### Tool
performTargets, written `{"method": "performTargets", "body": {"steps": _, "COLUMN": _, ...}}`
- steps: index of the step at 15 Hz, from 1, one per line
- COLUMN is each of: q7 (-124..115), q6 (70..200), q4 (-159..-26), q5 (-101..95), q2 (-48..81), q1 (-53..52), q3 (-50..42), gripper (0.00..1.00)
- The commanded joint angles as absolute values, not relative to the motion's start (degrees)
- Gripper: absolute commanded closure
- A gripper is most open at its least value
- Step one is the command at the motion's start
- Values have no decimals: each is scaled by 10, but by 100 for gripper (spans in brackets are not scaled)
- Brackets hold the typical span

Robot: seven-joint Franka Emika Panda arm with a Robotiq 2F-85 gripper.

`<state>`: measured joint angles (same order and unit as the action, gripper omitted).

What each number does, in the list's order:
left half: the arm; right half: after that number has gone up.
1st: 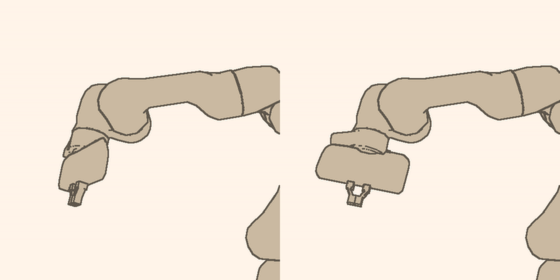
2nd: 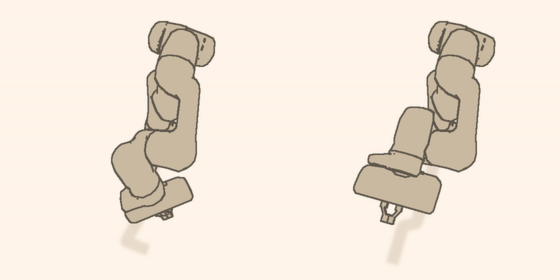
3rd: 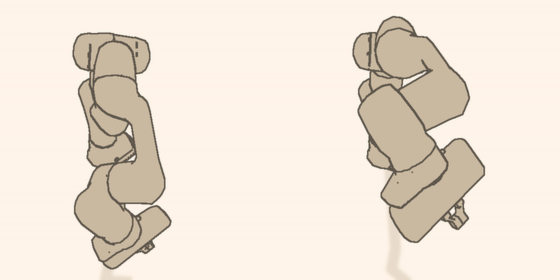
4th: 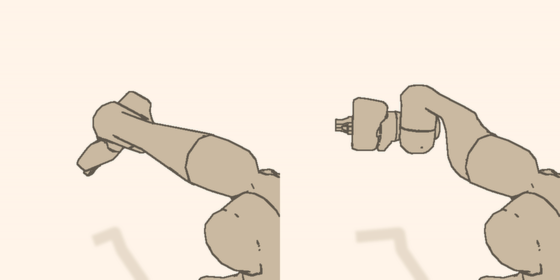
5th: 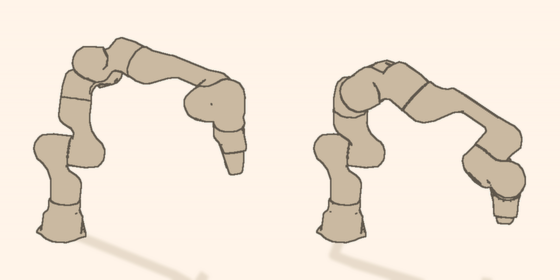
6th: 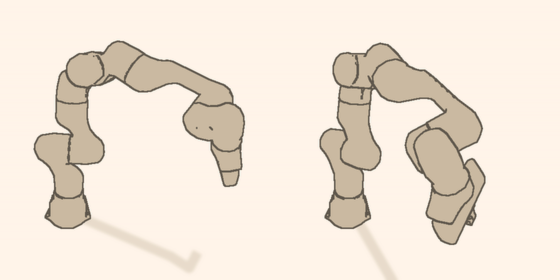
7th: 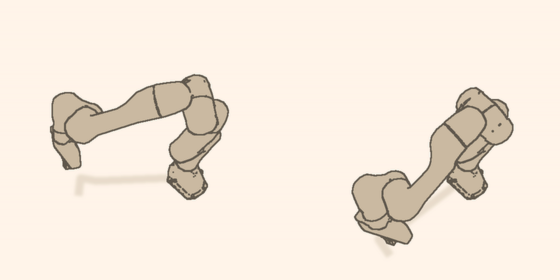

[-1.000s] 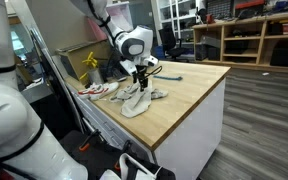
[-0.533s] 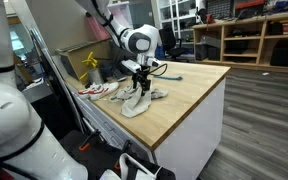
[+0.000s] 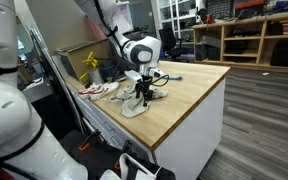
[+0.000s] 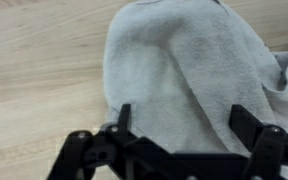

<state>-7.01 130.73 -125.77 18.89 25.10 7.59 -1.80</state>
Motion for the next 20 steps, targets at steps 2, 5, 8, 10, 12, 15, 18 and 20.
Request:
{"method": "performTargets", "body": {"steps": 2, "q7": -62, "q6": 1332, "q4": -1302, "q5": 178, "q2": 237, "q1": 73, "q3": -33, "gripper": 0}}
{"method": "performTargets", "body": {"steps": 5, "q7": -62, "q6": 1331, "q4": -1311, "q5": 177, "q2": 235, "q1": 74, "q3": -36, "gripper": 0}}
{"method": "performTargets", "body": {"steps": 8, "q7": -66, "q6": 1333, "q4": -1314, "q5": 178, "q2": 232, "q1": 74, "q3": -38, "gripper": 0}}
{"method": "performTargets", "body": {"steps": 10, "q7": -69, "q6": 1328, "q4": -1315, "q5": 176, "q2": 225, "q1": 75, "q3": -42, "gripper": 0}}
{"method": "performTargets", "body": {"steps": 12, "q7": -75, "q6": 1323, "q4": -1314, "q5": 174, "q2": 223, "q1": 75, "q3": -47, "gripper": 0}}
{"method": "performTargets", "body": {"steps": 15, "q7": -80, "q6": 1313, "q4": -1305, "q5": 167, "q2": 230, "q1": 75, "q3": -56, "gripper": 0}}
{"method": "performTargets", "body": {"steps": 18, "q7": -85, "q6": 1308, "q4": -1300, "q5": 157, "q2": 239, "q1": 72, "q3": -62, "gripper": 0}}
{"method": "performTargets", "body": {"steps": 20, "q7": -90, "q6": 1313, "q4": -1304, "q5": 145, "q2": 241, "q1": 68, "q3": -63, "gripper": 0}}
